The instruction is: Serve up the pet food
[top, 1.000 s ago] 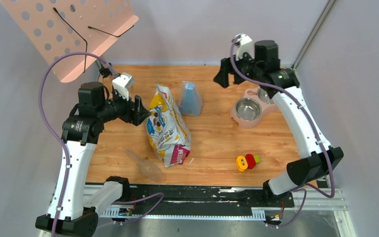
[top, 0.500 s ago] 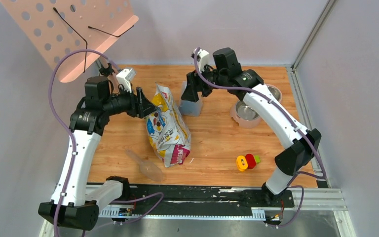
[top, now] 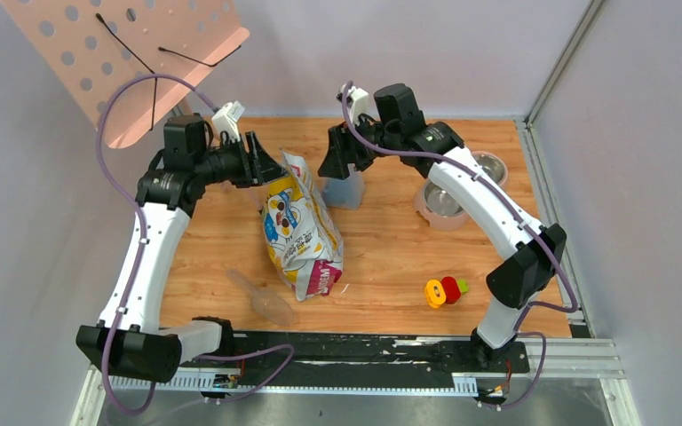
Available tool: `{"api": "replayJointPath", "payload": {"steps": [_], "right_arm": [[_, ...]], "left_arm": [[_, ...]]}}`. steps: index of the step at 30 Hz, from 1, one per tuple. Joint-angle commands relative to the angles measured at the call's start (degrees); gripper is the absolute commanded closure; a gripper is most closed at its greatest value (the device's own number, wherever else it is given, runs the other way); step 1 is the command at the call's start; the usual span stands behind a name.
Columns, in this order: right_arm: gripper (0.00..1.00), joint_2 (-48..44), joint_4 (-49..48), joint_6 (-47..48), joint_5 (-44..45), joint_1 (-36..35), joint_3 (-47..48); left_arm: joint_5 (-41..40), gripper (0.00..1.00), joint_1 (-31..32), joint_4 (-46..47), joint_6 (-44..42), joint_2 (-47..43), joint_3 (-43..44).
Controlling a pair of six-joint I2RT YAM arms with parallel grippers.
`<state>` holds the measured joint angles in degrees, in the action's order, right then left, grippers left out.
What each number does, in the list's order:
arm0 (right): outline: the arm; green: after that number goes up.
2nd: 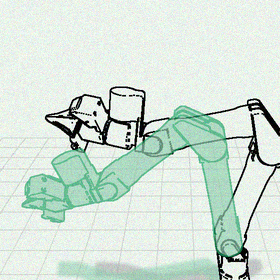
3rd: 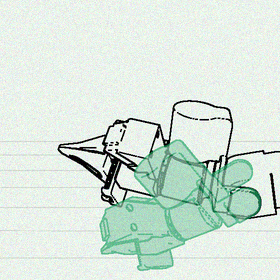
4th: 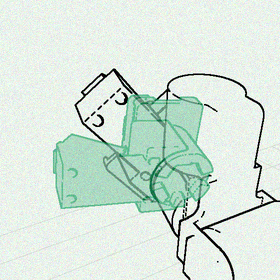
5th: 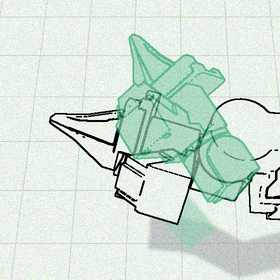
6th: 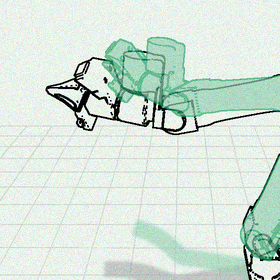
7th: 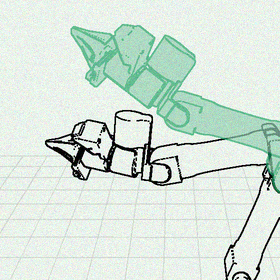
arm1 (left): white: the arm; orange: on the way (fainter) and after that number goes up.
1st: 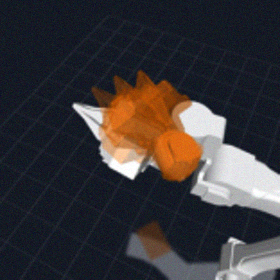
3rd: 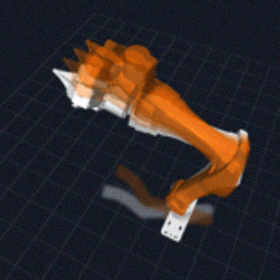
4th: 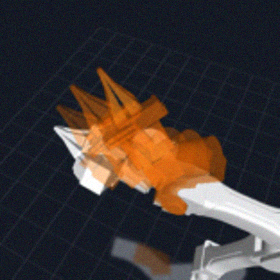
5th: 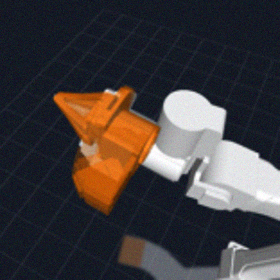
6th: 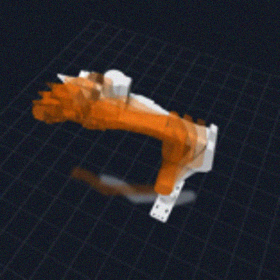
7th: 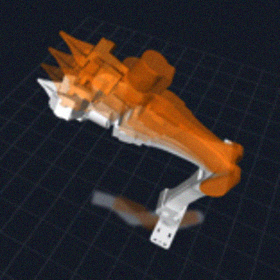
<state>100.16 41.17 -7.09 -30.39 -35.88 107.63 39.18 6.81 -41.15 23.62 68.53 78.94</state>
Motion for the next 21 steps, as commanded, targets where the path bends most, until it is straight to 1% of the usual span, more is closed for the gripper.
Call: {"api": "replayJointPath", "payload": {"steps": [1,6,8,12,16,21], "right_arm": [[0.30,-3.0,-2.3,0.0,2.2,-0.3,-1.0],[0.29,-4.1,-2.3,1.1,3.9,-0.3,-2.6],[0.29,-4.2,-2.3,1.1,4.3,-0.3,-3.1],[0.29,-4.3,-2.2,1.4,4.4,-0.5,-3.5],[0.28,-4.1,-2.2,2.3,4.2,-0.8,-3.7],[0.27,-4.1,-2.1,2.3,4.1,-0.8,-4.0]], "left_arm": [[-2.8,0.48,2.2,0.8,2.6,0.8,1.6],[-3.1,0.49,4.6,2.0,2.6,2.2,2.1],[-3.3,0.52,5.5,2.0,2.2,2.8,2.0],[-6.5,0.55,5.8,1.4,2.1,3.0,0.5],[-4.9,0.59,5.9,2.7,2.3,3.2,-1.4],[-1.9,0.59,6.8,4.0,2.2,3.7,-1.6]]}}
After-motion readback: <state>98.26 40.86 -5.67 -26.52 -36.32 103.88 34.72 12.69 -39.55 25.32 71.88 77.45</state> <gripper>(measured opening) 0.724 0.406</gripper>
